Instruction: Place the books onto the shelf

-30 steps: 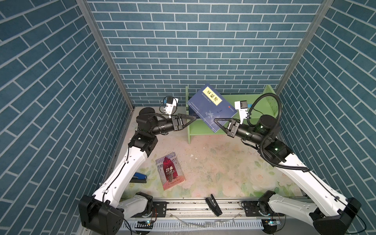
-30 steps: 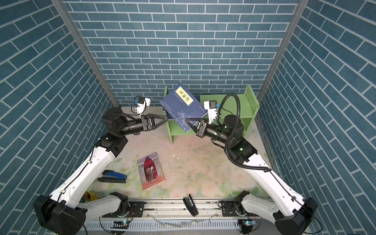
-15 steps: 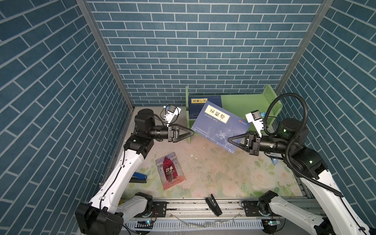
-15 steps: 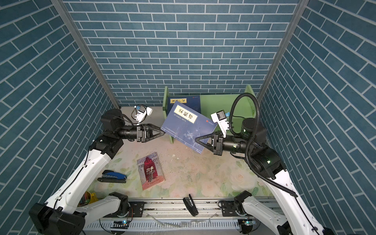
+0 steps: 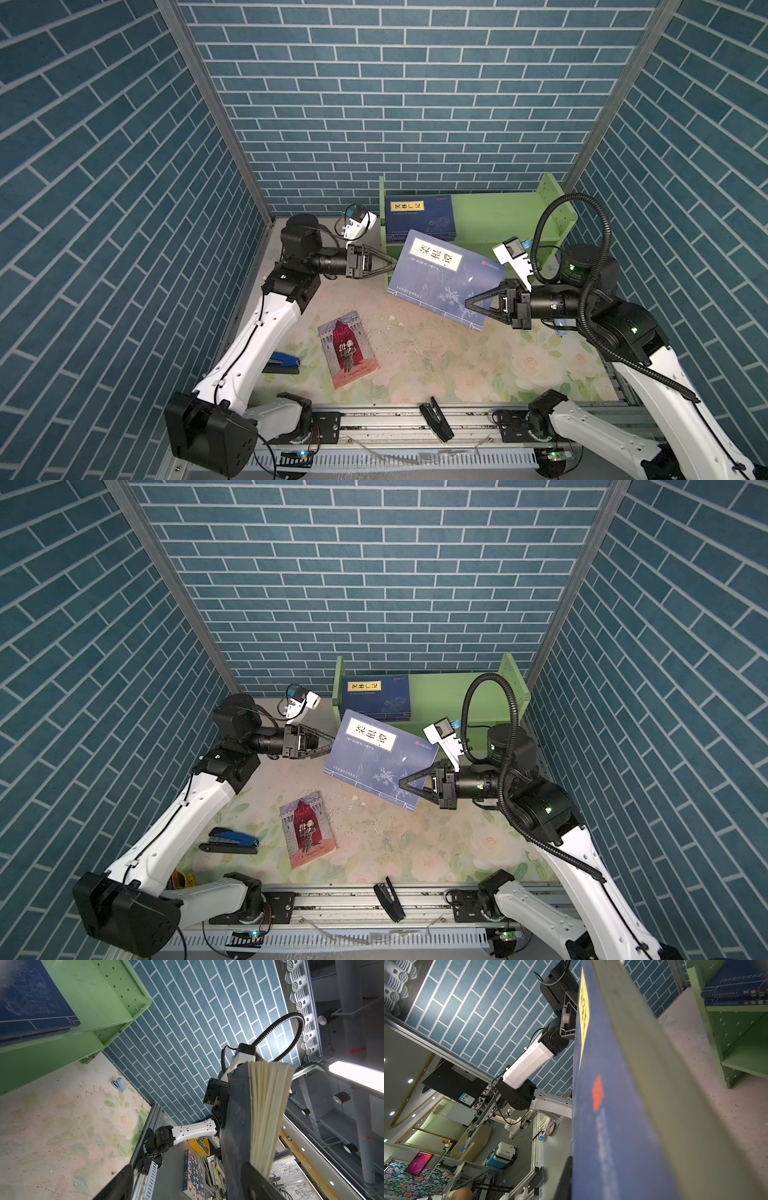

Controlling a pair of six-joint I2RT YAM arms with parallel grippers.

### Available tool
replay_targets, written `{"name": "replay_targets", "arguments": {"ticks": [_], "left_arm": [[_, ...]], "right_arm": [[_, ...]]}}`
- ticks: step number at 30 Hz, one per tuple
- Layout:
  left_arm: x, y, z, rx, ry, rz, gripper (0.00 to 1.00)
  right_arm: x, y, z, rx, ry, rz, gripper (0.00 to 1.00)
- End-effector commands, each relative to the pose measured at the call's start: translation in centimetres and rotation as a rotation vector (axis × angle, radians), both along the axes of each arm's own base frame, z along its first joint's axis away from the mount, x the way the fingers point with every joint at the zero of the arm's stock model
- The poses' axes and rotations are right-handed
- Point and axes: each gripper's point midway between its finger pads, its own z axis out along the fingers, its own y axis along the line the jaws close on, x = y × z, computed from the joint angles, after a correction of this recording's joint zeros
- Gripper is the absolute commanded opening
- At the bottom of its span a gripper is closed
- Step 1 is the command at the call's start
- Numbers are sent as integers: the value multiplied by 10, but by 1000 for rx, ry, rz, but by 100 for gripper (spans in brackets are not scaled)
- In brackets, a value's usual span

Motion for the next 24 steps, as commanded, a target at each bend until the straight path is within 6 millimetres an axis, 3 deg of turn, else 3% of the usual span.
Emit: {"name": "replay_targets", "arguments": {"ticks": [1, 11, 24], "left_arm": [[-13, -1, 20, -30, -73, -57, 81], [-12, 1, 23, -23, -86, -35, 81], [-28, -9, 44, -47, -80, -116, 84]], "right_arm": [[-13, -7, 18, 24, -99, 16, 0], [-29, -26, 28, 34, -173, -41, 0], [-14, -12, 31, 62, -144, -16, 0]]}}
